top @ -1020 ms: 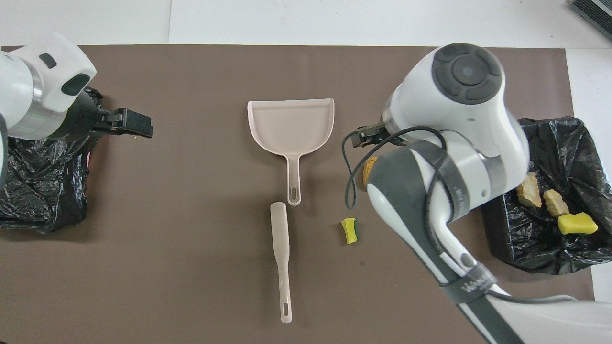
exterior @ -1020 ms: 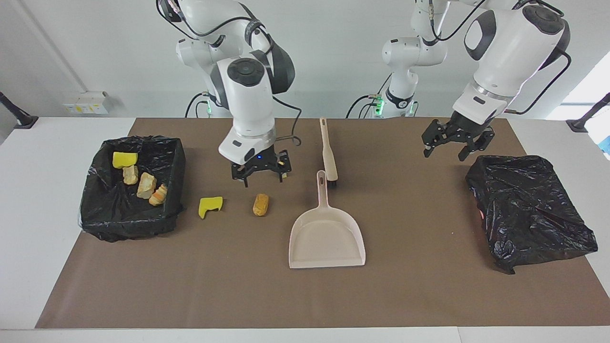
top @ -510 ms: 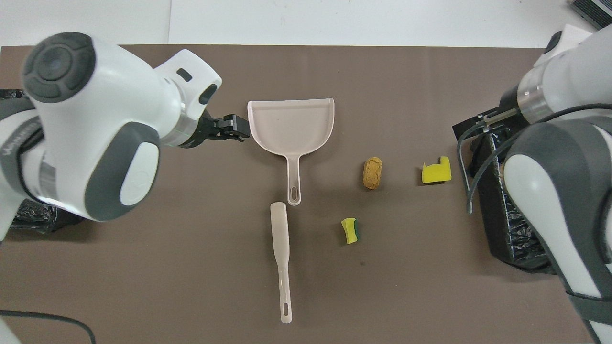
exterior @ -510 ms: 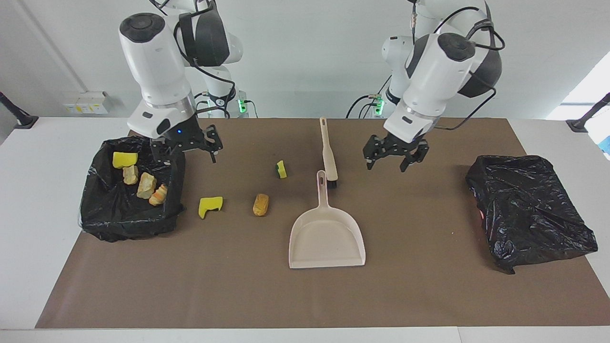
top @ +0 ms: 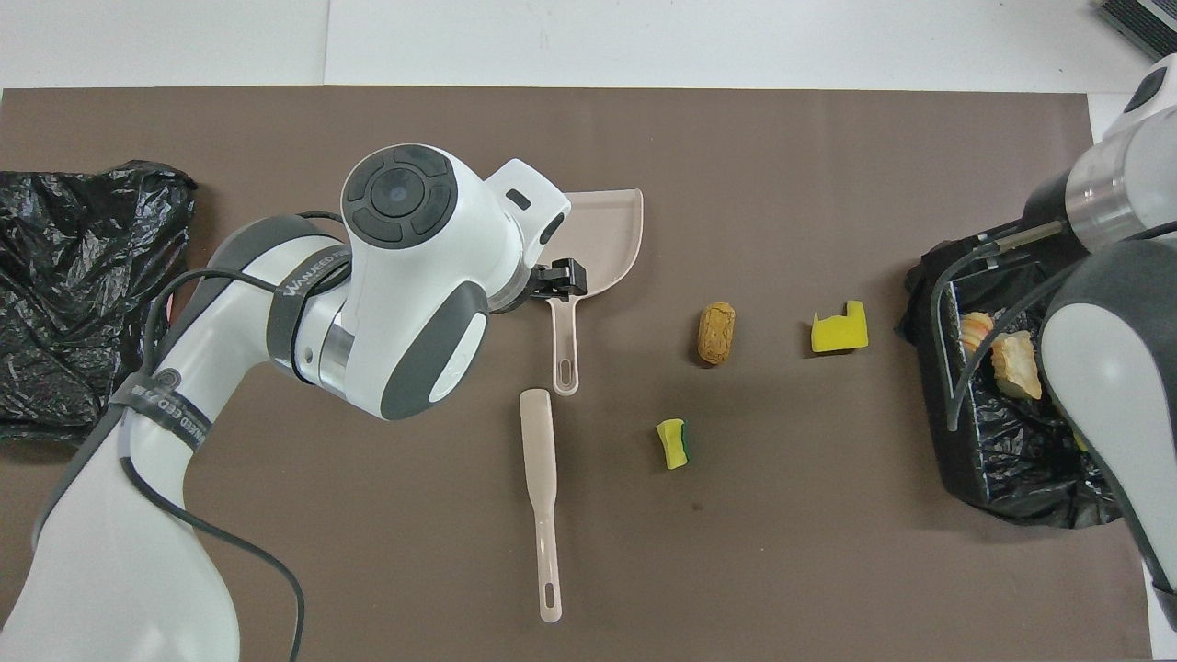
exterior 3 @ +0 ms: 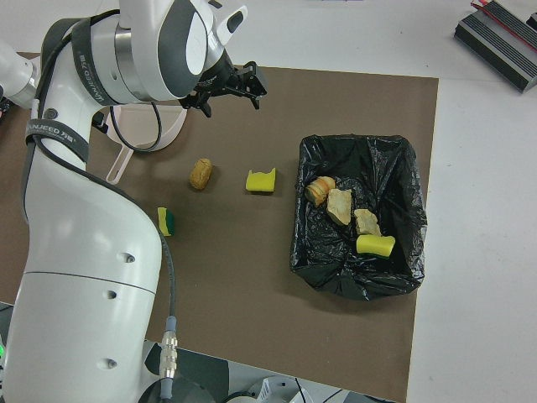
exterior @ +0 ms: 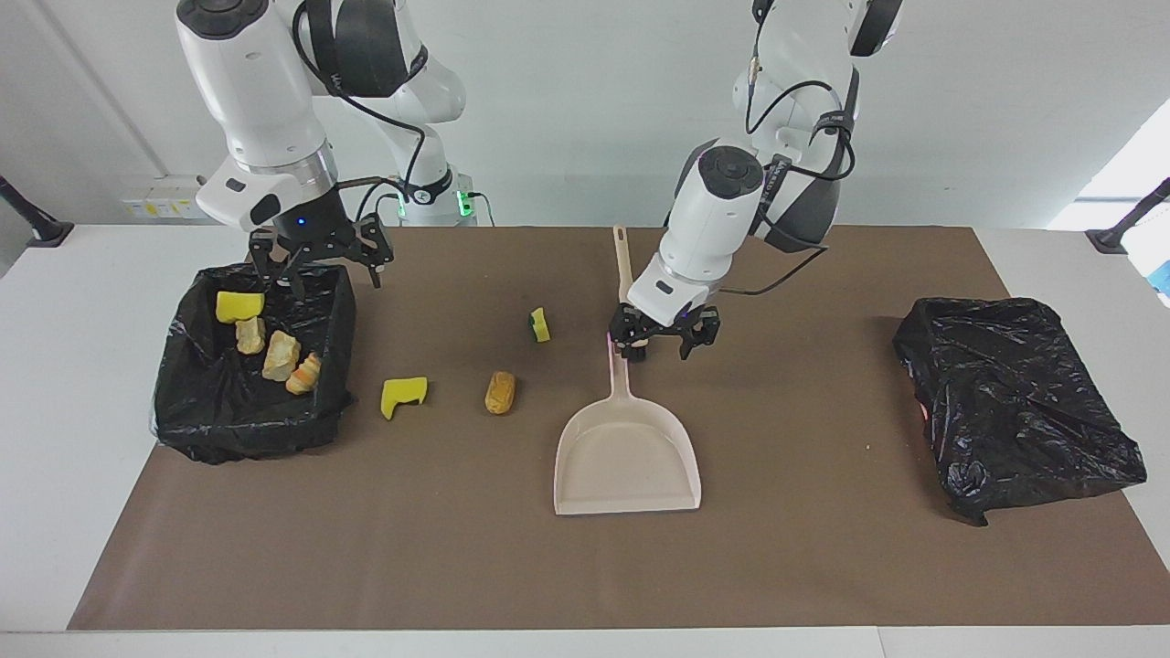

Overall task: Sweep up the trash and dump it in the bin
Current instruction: 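Grasp the dustpan handle with the left gripper while the right gripper withdraws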

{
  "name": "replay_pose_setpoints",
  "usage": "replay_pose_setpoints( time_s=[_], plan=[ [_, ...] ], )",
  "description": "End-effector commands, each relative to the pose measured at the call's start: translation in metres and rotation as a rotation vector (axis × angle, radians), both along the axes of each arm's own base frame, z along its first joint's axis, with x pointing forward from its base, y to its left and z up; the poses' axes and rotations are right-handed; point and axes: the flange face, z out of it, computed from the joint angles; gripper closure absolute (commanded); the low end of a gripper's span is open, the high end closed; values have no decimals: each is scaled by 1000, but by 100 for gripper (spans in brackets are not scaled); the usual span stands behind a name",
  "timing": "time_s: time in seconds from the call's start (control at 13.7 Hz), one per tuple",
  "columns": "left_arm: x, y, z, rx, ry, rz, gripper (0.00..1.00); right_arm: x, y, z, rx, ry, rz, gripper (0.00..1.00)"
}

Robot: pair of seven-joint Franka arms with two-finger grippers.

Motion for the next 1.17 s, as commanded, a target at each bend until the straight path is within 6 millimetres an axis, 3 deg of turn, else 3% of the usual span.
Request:
replay_pose_setpoints(
  time_s=[0.0,0.15,0.29,0.36,0.51,0.73,0.95,1.09],
  plan=[
    [-10,-11,-20,30,4,-3,0,-8,-14,-1,16,21,-31,0],
    [-29,-24,-43,57,43,-20,0,-12,-36,-4,16,52,-150,0],
    [-47,-46,-73,82,64,-8,0,-16,-43,-6,19,83,-208,0],
    [-54,-54,-79,88,67,-8,0,-17,-40,-6,16,97,-207,0],
    [-55,-58,-80,85,62,-13,0,-25,-59,-2,7,122,-277,0],
    [-49,-59,-89,90,24,-25,0,-40,-62,13,10,116,-294,0],
    [-49,-59,-90,103,15,-34,4,-51,-71,6,71,132,-317,0],
    [-49,-57,-90,113,34,-26,79,-56,-67,5,77,144,-322,0]
  ],
)
